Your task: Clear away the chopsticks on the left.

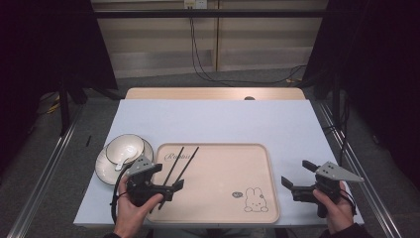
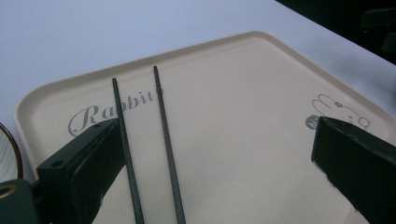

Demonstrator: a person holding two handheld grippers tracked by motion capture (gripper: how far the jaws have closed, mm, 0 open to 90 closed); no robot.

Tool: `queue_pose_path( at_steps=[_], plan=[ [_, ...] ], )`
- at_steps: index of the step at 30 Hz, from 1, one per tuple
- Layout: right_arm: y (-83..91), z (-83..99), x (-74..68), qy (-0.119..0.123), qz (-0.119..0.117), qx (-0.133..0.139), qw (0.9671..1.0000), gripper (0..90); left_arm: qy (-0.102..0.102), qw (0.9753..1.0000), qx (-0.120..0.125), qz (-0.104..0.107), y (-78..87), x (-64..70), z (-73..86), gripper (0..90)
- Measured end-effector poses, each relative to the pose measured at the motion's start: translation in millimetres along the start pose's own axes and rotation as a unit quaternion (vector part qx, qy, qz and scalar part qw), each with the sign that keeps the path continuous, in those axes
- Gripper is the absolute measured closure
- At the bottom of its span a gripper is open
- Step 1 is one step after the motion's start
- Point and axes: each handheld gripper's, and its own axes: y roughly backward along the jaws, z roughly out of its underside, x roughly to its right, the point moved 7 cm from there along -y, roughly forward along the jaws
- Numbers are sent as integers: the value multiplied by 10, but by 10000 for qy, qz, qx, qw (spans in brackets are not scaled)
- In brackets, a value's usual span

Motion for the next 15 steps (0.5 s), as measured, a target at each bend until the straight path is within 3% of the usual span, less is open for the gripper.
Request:
queue_pose_path(
  at_steps=[5, 6, 15],
  plan=[
    [3, -3, 1, 16, 3, 16, 10000, 27, -190, 9997, 158, 65, 137, -7, 16, 28],
    [3, -4, 2, 0, 14, 24, 10000, 27, -249, 9993, 285, 13, 227, -29, 25, 28],
    [5, -10, -4, 26, 21, 44, 10000, 27, -122, 9981, 532, -279, 588, -197, 156, 24]
  ],
)
